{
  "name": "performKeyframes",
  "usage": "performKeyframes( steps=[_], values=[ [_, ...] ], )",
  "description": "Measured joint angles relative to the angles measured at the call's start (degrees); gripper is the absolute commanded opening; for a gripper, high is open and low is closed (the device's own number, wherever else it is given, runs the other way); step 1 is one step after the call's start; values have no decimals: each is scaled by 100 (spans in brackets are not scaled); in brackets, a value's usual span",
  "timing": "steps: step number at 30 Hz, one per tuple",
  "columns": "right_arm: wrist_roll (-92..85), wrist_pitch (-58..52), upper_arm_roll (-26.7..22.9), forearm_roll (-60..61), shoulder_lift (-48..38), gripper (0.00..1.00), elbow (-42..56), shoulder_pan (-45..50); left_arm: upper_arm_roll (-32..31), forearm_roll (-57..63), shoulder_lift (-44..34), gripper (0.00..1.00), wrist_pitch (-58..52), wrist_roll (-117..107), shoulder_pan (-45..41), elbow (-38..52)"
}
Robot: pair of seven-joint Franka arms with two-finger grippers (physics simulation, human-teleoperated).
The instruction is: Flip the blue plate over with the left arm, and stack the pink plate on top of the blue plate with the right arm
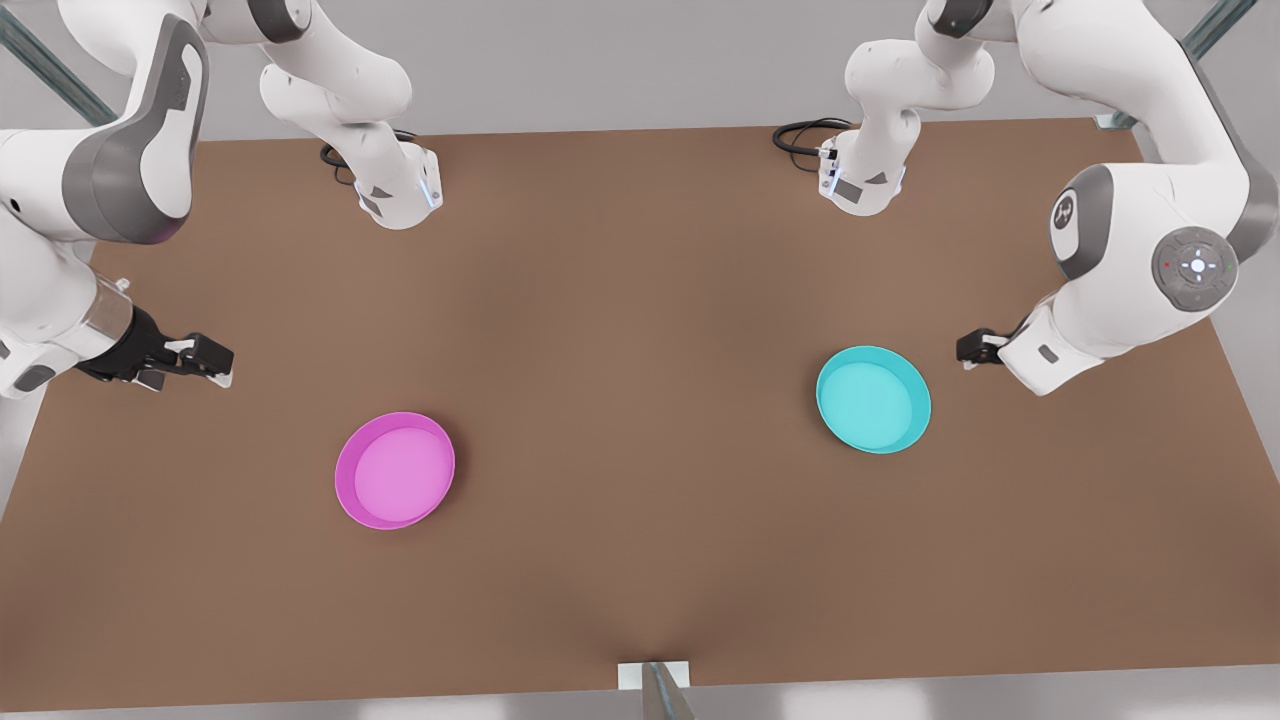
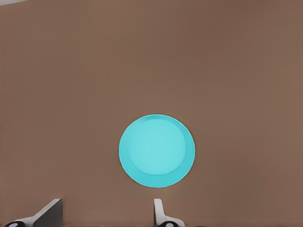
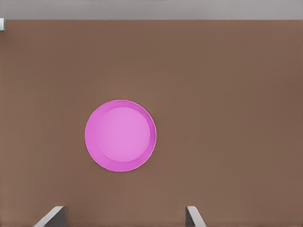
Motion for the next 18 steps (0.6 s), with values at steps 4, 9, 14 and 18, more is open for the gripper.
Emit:
performKeyframes(
  steps=[4, 9, 14, 18],
  values=[
    [0, 79, -138, 7, 78, 100, -1, -90, 669, -503, 128, 100, 424, 32, 152, -626],
    [0, 97, -134, 1, 87, 100, -9, -49, 958, -1660, -199, 100, 2904, 1561, 39, -3422],
    [-44, 93, -132, -2, 87, 100, -14, -50, 1209, -2804, -4, 100, 4115, 3150, 38, -4636],
    [0, 97, -132, -1, 145, 100, 9, -27, 1389, -3483, 439, 100, 4295, 3594, 49, -4686]
  ],
)
